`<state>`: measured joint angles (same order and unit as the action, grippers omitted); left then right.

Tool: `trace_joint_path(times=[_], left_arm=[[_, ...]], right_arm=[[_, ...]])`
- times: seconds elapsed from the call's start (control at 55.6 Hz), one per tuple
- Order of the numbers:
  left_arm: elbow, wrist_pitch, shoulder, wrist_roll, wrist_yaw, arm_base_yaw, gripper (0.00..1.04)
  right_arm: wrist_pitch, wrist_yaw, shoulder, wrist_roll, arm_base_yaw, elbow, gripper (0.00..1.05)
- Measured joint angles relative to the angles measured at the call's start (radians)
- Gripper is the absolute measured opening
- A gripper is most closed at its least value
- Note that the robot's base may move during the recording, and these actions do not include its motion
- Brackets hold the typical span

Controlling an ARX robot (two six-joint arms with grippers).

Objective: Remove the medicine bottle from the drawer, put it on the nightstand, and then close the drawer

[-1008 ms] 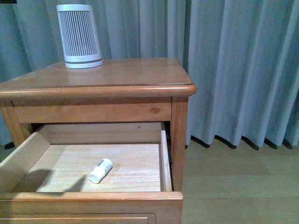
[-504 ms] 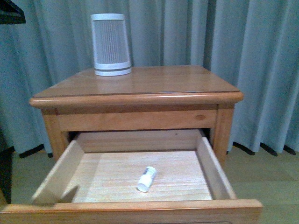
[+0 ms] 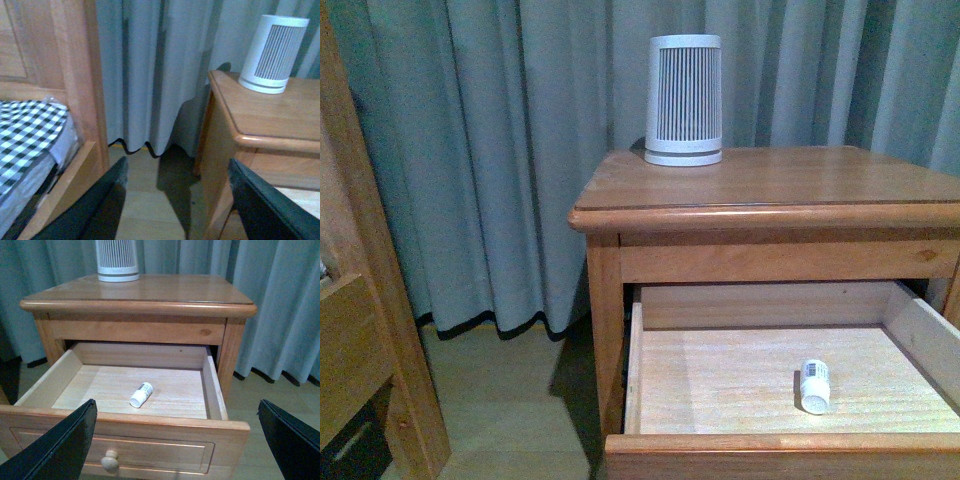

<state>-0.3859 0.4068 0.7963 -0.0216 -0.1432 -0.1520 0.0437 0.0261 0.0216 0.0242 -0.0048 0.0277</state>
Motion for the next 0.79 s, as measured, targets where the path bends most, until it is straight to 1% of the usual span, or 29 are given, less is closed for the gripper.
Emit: trace_joint_path(times=[0.09, 0.144, 0.198, 0.216, 0.288, 0.324, 0.414, 0.54, 0.738, 0.792], left_arm=[[0.064, 0.015, -0.044, 0.003, 0.017, 0.022, 0.24], [0.093, 0.022, -0.068, 0.006, 0.029, 0.032, 0.15], [0.126, 0.027, -0.095, 0.007, 0.041, 0.043, 0.04], [0.130, 0.027, -0.100, 0.007, 0.042, 0.045, 0.03], [0.168, 0.029, -0.136, 0.010, 0.061, 0.061, 0.03], [0.186, 0.029, -0.154, 0.010, 0.117, 0.096, 0.04], [0.219, 0.028, -0.193, 0.011, 0.133, 0.142, 0.04], [0.259, 0.014, -0.248, 0.011, 0.143, 0.147, 0.04], [0.297, -0.022, -0.323, 0.011, 0.143, 0.148, 0.04], [0.305, -0.034, -0.342, 0.011, 0.143, 0.148, 0.04]], right_arm=[[0.245, 0.081, 0.154, 0.113, -0.031, 0.137, 0.98], [0.280, 0.063, 0.240, 0.129, -0.031, 0.212, 0.98], [0.239, 0.042, 0.334, 0.131, -0.015, 0.303, 0.98], [0.217, 0.037, 0.376, 0.132, -0.007, 0.343, 0.98], [0.147, 0.010, 0.555, 0.131, 0.034, 0.504, 0.98], [0.132, -0.002, 0.624, 0.124, 0.050, 0.557, 0.98], [0.070, -0.028, 0.855, 0.106, 0.094, 0.700, 0.98], [-0.004, -0.072, 1.149, 0.080, 0.113, 0.841, 0.98], [0.005, -0.121, 1.519, 0.116, 0.122, 1.013, 0.98], [0.012, -0.121, 1.600, 0.127, 0.130, 1.050, 0.98]])
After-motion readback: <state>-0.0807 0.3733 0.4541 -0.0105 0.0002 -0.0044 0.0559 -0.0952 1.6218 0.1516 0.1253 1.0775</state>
